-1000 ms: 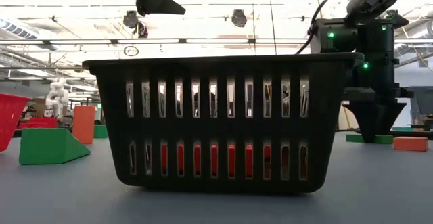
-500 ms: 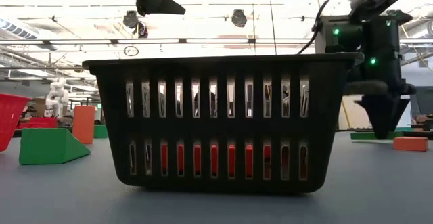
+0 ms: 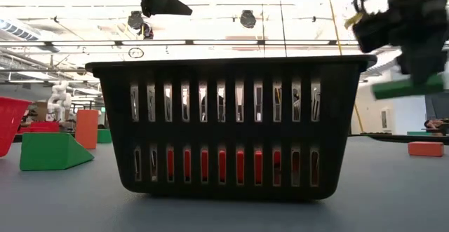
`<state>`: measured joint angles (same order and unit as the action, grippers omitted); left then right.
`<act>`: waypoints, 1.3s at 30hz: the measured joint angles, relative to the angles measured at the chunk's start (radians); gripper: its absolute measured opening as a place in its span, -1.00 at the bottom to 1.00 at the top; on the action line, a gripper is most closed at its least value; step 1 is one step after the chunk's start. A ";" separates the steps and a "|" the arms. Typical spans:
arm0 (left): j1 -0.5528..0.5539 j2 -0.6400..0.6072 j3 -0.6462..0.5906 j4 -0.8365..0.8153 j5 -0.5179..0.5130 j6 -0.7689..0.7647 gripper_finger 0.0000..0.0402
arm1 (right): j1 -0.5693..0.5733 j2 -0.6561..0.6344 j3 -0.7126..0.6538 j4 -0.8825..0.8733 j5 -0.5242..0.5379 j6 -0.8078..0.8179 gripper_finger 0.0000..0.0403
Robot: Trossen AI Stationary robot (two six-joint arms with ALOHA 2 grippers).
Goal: Sort & place blocks by color
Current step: Put the green block into the blue bin, then put the orange block into the red bin
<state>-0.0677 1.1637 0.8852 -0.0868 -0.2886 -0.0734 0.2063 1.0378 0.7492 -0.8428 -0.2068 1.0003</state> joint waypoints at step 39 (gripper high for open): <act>0.000 0.000 0.000 0.000 0.000 -0.025 0.46 | 0.547 0.150 0.063 0.071 0.028 0.737 0.03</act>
<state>-0.0677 1.1637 0.8852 -0.0864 -0.2890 -0.0984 0.7528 1.1873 0.8124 -0.7718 -0.1787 1.7372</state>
